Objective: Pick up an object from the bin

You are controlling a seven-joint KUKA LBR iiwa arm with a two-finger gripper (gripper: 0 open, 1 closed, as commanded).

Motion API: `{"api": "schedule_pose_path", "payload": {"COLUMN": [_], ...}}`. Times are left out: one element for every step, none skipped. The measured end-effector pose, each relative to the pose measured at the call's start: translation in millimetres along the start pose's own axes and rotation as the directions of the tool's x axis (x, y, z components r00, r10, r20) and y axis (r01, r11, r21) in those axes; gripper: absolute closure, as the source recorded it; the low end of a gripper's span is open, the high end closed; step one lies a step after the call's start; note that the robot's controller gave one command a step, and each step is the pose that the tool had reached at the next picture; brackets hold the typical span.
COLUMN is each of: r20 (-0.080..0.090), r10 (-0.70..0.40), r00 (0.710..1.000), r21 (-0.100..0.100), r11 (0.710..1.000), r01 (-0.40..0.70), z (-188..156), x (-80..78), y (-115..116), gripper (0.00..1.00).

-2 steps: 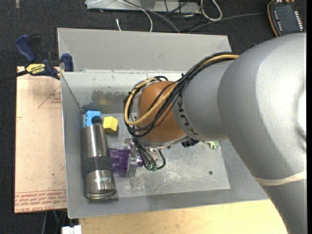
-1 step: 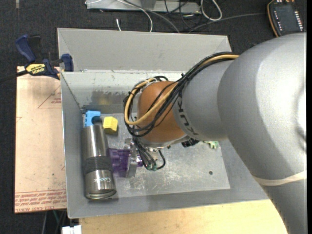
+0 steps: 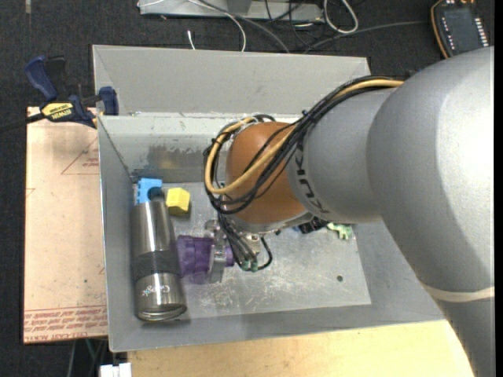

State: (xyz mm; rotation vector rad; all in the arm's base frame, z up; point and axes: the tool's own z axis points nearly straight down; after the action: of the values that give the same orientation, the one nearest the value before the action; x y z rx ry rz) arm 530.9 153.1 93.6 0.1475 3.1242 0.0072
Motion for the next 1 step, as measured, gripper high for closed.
{"api": "schedule_pose_path", "payload": {"r20": [0.01], "r10": [0.0], "r00": [1.0], "r21": [-0.002], "r11": [1.0], "r01": [0.0], "z": [-27.7], "x": [-3.7], "y": [0.5], "gripper": [1.0]}}
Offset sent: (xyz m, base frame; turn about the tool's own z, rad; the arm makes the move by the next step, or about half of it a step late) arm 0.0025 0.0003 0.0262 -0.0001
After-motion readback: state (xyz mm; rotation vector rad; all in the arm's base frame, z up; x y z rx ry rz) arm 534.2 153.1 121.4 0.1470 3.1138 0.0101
